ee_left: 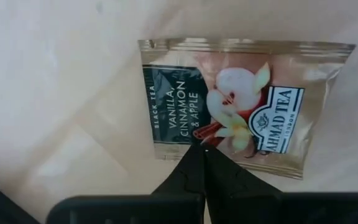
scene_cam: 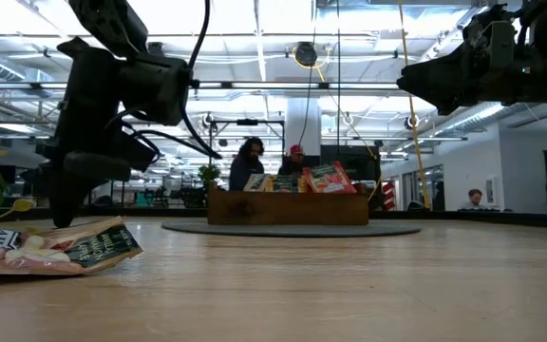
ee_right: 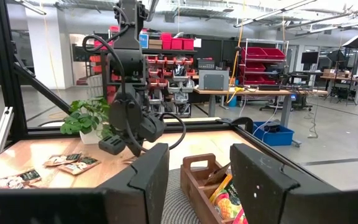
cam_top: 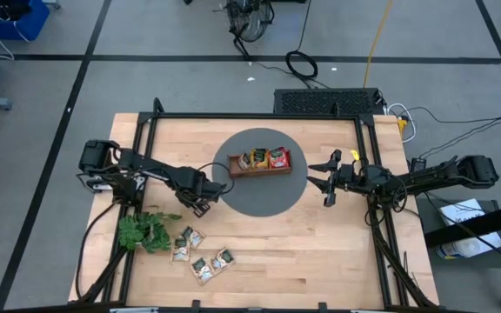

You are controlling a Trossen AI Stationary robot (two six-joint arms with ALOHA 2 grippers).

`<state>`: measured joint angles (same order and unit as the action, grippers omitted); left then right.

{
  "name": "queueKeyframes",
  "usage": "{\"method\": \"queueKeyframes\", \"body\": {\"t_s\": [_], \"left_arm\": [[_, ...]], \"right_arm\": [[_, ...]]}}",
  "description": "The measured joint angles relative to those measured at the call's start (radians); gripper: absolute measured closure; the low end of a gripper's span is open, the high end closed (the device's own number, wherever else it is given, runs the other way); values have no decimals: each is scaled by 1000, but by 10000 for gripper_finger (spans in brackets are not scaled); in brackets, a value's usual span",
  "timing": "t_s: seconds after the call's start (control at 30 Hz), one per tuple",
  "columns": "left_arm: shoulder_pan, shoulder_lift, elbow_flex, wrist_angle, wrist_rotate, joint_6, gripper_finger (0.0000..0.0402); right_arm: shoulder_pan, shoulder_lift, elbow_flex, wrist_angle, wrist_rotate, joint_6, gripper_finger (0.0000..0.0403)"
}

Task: Pick & Place Tea
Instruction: Put the brown tea bag into the left section of the wooden organizer

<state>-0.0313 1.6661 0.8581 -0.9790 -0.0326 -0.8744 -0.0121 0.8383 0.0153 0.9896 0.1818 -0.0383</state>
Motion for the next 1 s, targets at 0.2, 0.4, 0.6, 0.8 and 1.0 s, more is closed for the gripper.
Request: {"method": "queueKeyframes", "body": {"t_s": [0.2, 0.4, 0.6, 0.8, 1.0], "left_arm": [[28, 0, 0, 5, -102, 131, 401], [57, 0, -1, 52, -152, 256, 401], [65, 0, -1, 45, -89, 159, 372], [66, -1, 1, 35, -1, 87, 279], [64, 0, 47, -13, 95, 83, 178]], "right_arm": [[0, 0, 0, 0, 0, 0, 248], [0, 0, 0, 0, 0, 0, 248], [0, 0, 0, 0, 0, 0, 248], [0, 0, 0, 0, 0, 0, 248], [0, 0, 0, 0, 0, 0, 248]]}}
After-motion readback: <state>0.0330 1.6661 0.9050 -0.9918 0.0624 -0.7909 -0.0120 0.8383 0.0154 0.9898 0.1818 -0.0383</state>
